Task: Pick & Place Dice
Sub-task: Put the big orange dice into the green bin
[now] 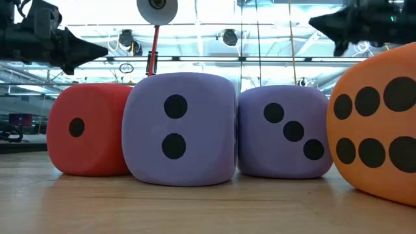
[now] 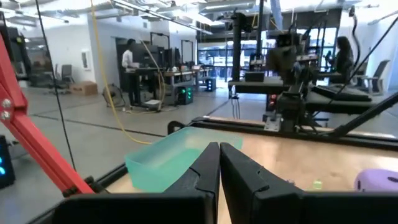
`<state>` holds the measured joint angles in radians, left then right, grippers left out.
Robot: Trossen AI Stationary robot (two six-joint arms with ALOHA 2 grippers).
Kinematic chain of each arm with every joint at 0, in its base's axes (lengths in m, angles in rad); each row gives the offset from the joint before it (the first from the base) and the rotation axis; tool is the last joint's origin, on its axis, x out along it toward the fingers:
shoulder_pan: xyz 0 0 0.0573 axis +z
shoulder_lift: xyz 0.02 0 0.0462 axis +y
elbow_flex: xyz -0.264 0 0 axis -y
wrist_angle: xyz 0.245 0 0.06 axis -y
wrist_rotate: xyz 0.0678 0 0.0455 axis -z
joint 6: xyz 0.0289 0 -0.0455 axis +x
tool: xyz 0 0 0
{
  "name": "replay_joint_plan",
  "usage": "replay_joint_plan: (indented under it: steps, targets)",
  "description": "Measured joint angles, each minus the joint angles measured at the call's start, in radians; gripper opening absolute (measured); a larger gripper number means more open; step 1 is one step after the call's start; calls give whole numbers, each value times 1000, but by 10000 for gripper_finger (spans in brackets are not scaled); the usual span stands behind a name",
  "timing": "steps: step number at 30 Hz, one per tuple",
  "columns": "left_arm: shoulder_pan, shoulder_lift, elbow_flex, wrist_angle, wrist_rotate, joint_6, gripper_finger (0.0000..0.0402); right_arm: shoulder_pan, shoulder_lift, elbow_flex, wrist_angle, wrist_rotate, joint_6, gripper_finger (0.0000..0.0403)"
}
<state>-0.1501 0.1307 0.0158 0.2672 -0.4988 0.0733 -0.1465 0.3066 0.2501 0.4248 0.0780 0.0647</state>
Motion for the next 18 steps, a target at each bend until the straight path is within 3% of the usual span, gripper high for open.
replay_joint_plan:
  steps: [3,9,18]
  targets:
    - [0,0,2,-2,-10,24,21,45,102,155,-196,18,-33,3]
    - [0,0,24,-2,-27,30,21,158,299,491,-669,175,-41,46]
    - [0,0,27,-11,-96,-4,21,368,580,826,-1048,240,96,144]
